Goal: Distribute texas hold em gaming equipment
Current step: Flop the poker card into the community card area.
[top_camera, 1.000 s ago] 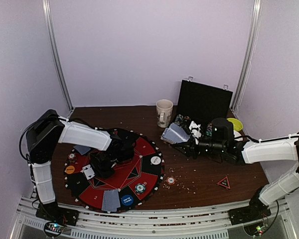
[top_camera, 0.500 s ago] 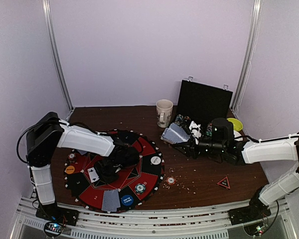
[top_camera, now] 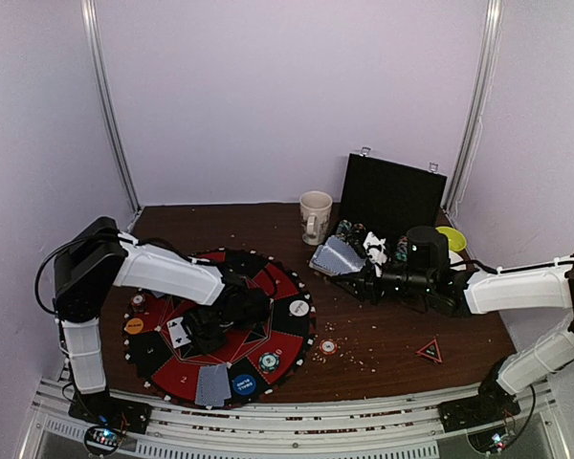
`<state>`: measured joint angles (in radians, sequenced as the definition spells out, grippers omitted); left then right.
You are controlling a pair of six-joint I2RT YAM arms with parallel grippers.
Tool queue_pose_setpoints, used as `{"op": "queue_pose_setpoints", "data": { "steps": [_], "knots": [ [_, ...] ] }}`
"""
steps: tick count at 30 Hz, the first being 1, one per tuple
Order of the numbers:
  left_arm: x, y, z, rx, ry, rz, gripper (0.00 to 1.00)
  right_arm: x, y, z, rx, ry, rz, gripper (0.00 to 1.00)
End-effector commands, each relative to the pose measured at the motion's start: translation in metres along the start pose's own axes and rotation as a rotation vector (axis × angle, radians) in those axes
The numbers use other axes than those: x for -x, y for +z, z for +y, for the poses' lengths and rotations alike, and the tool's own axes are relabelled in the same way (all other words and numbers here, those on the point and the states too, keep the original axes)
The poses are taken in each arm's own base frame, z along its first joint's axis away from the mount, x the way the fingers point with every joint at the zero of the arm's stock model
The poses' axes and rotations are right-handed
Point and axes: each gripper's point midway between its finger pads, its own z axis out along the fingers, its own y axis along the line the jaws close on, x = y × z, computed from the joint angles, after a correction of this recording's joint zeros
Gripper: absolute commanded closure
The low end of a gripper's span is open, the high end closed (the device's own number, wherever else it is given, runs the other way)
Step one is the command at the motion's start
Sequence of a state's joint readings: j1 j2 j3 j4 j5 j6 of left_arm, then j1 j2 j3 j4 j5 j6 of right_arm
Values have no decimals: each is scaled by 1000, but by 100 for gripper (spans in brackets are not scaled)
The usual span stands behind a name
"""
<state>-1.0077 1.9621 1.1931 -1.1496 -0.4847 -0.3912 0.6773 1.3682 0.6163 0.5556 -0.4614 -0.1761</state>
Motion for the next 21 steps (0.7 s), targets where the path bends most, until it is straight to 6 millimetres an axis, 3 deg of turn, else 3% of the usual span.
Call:
{"op": "queue_pose_setpoints", "data": {
  "steps": [1,5,9,12,16,21],
  "knots": [
    [-3,0,-26,-86,13,14,66,17,-3,-1,6,-10,-51,53],
    [17,-27,-29,-185,-61,-121,42,17,-2,0,9,-10,-54,53],
    [42,-50,-21,-226,-180,-267,33,17,-3,0,12,-8,-55,53],
    [43,-37,-6,-231,-323,-286,29,18,-3,1,14,-8,-59,53],
    [26,-13,25,-176,-514,-253,27,18,-4,1,12,-13,-57,53],
    [16,1,21,-177,-525,-227,27,19,-5,0,4,-18,-59,53]
  ]
}}
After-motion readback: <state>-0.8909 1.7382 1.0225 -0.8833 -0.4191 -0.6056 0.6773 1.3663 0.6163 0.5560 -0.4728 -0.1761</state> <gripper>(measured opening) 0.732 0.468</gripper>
